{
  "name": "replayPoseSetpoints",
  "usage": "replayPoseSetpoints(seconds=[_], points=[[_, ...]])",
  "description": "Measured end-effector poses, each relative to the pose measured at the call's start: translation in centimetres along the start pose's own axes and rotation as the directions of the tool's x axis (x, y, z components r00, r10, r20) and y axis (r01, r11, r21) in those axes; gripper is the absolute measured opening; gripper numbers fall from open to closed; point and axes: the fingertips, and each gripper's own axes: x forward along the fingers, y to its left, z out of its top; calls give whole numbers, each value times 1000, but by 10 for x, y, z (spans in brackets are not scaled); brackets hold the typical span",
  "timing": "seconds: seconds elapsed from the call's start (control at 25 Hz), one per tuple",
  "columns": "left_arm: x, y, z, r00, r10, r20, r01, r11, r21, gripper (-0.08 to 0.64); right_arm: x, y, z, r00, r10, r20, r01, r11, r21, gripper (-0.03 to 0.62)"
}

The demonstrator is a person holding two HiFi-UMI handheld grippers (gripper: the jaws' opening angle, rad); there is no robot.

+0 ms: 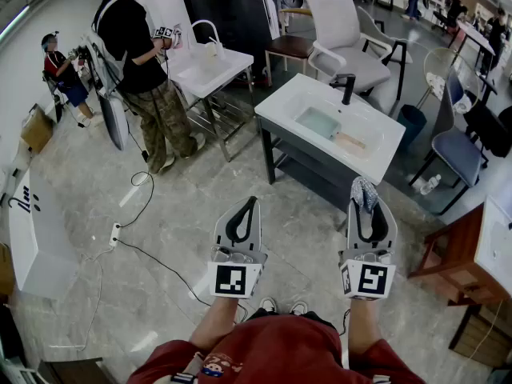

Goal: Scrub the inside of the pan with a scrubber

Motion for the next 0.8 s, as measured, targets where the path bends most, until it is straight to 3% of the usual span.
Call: replayPoseSetpoints(seconds=[0.32,0.8], points=[[-9,18,4,1000,10,17,-10,1000,-4,8,4,24,5,999,39,3,-39,998,-44,176],[-22,57,-7,999,32,21,-31,999,-23,8,16,68,4,997,76,13,-76,997,-25,183]])
